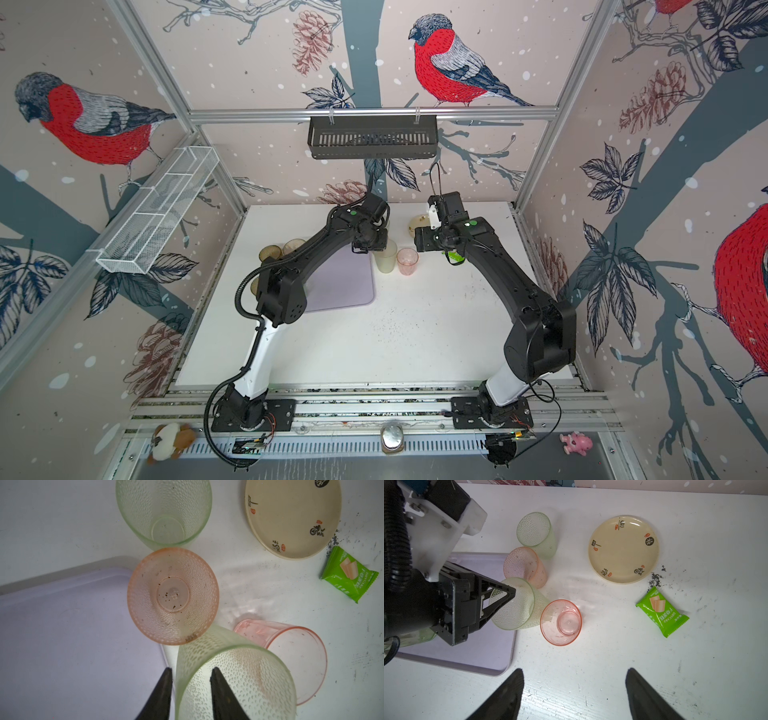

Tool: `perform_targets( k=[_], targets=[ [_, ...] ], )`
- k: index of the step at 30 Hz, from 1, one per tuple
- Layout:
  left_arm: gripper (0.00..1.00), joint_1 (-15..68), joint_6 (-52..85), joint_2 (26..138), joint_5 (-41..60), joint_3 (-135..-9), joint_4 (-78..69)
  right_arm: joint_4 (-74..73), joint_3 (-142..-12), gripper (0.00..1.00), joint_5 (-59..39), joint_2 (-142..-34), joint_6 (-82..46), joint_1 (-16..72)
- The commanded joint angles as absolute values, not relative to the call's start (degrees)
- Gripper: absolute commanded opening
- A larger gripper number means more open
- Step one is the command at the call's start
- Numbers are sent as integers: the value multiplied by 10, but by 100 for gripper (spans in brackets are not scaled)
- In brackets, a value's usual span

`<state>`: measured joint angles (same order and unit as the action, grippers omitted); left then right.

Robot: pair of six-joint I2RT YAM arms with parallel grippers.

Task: Place the glasses into the tray
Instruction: 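Lower the left gripper around the rim of the large pale green textured cup, then close the left gripper on the pale green cup rim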

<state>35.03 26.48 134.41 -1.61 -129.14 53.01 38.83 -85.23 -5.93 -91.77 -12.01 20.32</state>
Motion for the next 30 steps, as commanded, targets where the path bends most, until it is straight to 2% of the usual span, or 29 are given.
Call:
perform_targets(
  k=[1,30],
  targets=[
    [32,352,260,1346,-22,-1297,539,375,-851,78,-54,-912,-122,202],
    [17,351,250,1354,-24,-1316,556,361,-854,78,-53,-917,-128,197]
  ],
)
